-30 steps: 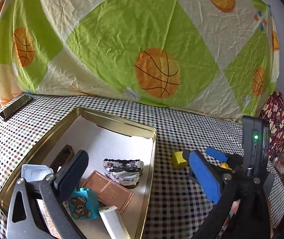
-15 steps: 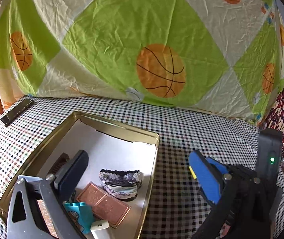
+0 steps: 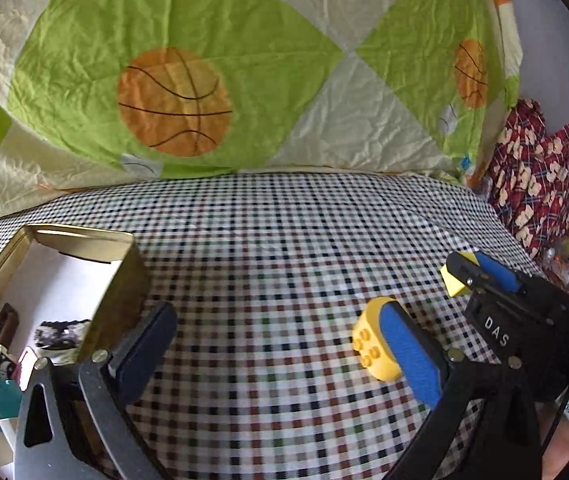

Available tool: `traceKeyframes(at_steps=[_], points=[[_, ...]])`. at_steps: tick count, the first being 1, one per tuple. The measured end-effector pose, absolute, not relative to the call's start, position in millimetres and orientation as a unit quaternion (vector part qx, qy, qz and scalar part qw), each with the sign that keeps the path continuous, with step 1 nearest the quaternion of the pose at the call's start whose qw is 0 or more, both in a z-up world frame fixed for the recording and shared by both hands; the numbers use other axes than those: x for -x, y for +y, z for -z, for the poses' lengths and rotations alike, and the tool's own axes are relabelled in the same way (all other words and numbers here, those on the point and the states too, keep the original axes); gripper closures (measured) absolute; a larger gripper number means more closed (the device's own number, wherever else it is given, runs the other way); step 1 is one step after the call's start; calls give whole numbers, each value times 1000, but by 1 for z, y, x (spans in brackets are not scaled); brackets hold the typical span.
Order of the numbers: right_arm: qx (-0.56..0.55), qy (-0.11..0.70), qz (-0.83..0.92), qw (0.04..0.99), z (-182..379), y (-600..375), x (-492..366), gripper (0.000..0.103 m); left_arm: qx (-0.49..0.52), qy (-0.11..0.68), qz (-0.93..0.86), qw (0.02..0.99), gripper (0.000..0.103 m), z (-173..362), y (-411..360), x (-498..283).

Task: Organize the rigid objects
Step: 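Grasp yellow emoji block with left tool while right tool grasps small yellow cube, then carry emoji block with left tool while right tool carries yellow cube toward tin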

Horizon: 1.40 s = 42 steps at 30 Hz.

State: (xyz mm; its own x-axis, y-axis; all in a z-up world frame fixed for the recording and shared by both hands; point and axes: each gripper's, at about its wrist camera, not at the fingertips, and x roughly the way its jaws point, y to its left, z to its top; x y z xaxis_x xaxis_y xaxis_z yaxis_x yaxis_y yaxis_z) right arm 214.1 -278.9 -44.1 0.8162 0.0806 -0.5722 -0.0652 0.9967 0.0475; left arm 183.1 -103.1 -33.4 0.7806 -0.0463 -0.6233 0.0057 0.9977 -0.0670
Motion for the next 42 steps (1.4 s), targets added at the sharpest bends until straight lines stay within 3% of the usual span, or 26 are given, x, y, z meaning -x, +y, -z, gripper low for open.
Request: traceKeyframes(at_steps=[15,17,20,24,28,42], points=[[-39,311,-1,950,51,-307,-216,72,-14,397,49,917,1,66,-155,-223],[-34,307,0,951,51,-305,-215,72,-13,404,52,913,4,68,-155,-224],[-33,303,-5,952,50,-302,-213,72,-11,415,65,907,16,73,-158,-228],[-34,297,-11,954,48,-301,-211,72,-5,431,88,898,46,78,-158,-230],[-31,289,-17,957,46,-298,-208,72,-3,426,98,899,61,77,-154,-225],[-50,265,-76,960,43,-285,-197,72,1,367,61,928,61,61,-114,-198]])
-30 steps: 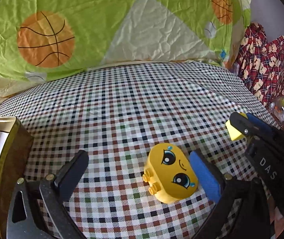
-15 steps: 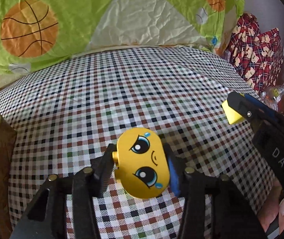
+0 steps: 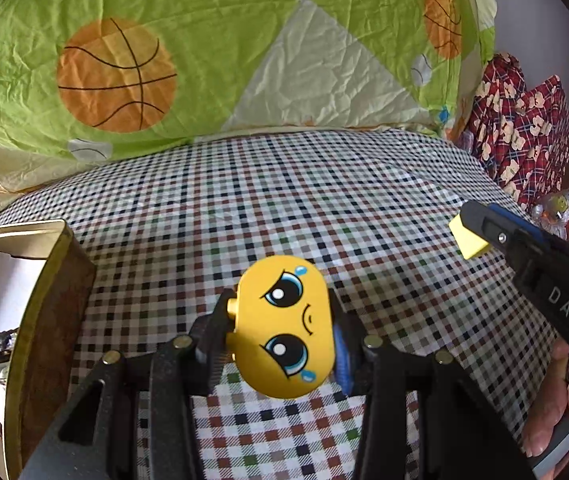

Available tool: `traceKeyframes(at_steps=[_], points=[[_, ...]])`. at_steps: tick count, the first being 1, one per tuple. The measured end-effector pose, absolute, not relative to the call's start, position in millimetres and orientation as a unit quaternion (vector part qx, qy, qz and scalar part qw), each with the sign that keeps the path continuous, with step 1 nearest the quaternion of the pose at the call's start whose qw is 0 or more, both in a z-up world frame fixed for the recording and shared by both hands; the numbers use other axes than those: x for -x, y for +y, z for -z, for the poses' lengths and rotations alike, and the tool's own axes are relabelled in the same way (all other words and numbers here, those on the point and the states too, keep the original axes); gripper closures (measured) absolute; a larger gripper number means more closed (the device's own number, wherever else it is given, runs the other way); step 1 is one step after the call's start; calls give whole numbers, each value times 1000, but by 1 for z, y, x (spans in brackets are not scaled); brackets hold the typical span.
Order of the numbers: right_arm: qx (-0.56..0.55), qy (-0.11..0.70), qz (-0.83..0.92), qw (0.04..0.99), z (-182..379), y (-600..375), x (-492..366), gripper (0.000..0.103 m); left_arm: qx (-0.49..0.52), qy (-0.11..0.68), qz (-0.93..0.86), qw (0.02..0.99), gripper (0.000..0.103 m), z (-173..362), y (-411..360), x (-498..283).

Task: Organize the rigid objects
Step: 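Carry emoji block with left tool while right tool carries yellow cube toward tin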

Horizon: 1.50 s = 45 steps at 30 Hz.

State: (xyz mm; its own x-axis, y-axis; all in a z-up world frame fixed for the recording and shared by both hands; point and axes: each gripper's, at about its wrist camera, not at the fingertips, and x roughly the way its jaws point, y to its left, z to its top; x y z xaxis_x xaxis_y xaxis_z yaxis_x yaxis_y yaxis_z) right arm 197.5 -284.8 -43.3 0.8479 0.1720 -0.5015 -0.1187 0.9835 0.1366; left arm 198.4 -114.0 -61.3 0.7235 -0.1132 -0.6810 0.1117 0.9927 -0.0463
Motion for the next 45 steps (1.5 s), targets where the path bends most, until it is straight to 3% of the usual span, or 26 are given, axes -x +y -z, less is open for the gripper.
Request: traceKeyframes(at_steps=[22,45], points=[[8,165,-108,980,26,-238,-147,72,19,280,23,959,61,42,-70,-146],[5,132,-92,987,23,-219,-111,72,8,199,16,980,61,28,-54,-93]])
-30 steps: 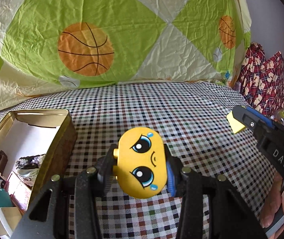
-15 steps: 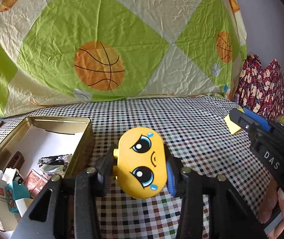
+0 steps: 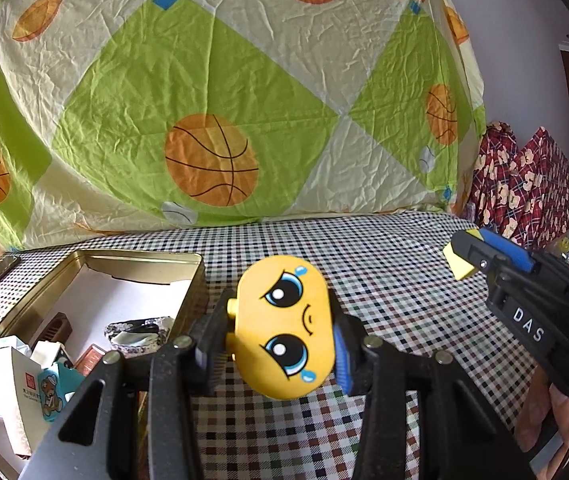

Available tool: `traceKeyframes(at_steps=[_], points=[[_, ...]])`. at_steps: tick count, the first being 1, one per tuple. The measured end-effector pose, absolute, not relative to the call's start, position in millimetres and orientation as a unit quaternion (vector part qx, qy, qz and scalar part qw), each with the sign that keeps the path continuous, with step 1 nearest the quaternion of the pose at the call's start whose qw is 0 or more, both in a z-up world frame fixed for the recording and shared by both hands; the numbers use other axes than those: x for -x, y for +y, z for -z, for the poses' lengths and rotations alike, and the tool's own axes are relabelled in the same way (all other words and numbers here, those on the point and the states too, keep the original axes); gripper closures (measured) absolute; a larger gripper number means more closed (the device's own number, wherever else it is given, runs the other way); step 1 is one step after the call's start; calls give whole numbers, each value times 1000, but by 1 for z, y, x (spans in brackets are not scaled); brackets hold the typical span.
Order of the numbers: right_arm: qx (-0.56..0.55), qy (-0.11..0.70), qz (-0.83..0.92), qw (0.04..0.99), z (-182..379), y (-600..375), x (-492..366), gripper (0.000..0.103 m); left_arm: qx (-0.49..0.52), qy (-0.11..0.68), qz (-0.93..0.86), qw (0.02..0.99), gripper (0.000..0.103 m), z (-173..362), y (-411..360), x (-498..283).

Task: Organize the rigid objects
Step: 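Carry emoji block with left tool while right tool carries yellow cube toward tin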

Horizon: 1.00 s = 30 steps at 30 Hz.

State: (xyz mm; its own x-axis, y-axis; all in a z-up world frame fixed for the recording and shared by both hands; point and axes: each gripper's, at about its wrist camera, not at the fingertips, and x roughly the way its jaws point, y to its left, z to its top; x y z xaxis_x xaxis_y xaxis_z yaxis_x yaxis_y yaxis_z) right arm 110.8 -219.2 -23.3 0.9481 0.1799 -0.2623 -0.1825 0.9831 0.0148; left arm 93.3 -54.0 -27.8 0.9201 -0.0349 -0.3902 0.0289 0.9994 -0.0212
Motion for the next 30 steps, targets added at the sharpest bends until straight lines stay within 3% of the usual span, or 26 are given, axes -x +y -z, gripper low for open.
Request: traceKeyframes(at_steps=[30], points=[[6,131,-129,983,25,-187,-92,72,16,159,4,987,61,23,-34,-60]])
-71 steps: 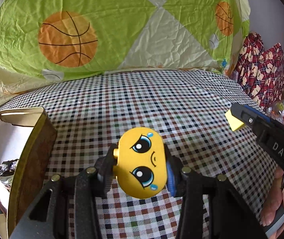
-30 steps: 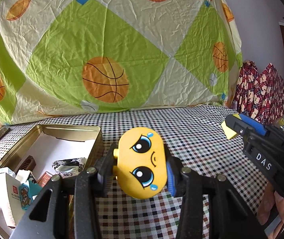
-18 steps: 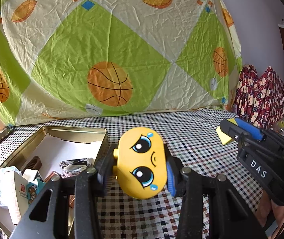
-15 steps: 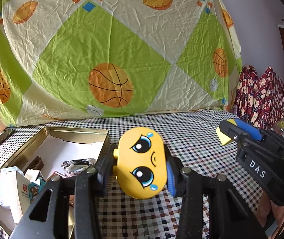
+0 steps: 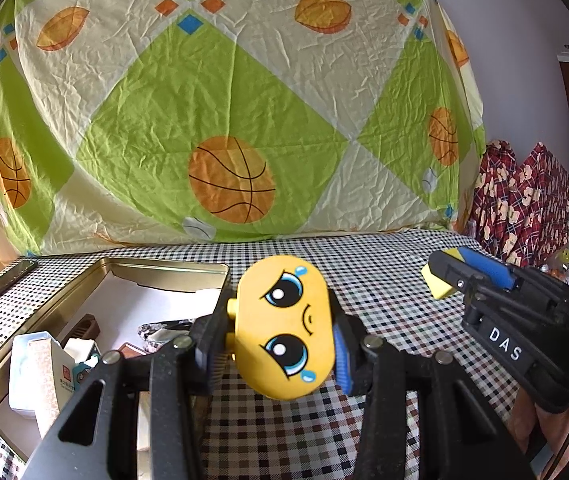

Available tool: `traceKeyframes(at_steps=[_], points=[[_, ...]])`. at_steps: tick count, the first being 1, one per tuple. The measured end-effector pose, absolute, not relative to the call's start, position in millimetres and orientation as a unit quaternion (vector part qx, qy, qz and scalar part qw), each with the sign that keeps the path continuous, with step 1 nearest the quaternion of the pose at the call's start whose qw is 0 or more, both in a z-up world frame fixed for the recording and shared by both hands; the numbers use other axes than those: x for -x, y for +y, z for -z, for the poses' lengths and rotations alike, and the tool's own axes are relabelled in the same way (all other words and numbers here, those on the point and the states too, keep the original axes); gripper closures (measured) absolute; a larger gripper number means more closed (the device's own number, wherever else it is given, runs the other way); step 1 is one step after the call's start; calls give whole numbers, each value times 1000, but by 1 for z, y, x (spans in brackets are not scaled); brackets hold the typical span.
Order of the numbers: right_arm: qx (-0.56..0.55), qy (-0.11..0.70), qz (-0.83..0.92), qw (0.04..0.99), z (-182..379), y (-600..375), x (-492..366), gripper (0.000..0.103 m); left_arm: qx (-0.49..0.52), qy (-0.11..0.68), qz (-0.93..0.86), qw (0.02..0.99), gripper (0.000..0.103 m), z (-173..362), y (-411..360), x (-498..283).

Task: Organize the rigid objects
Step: 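Carry emoji block with left tool while right tool carries yellow cube toward tin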

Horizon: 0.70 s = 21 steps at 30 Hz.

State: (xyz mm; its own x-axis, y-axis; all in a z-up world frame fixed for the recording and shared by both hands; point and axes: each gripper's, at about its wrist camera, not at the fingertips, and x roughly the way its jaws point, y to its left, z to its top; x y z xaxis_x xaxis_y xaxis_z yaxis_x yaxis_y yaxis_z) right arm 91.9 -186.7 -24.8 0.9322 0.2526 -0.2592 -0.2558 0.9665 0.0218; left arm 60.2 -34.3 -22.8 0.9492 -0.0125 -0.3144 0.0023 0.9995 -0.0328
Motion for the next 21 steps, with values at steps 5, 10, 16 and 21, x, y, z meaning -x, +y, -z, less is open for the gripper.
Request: traceKeyframes(at_steps=[5,10,16,21], points=[[8,129,-142,981,25,-178,-89,72,17,150,-2,989,61,22,-30,-53],[-2,124,-145,982,24,-176,-86,72,21,143,-6,989,61,21,-24,-47],[-9,122,-159,980,24,-170,-83,72,23,141,-7,990,61,21,-20,-43],[-3,116,-161,980,22,-165,-75,72,24,139,-9,990,61,20,-17,-41]])
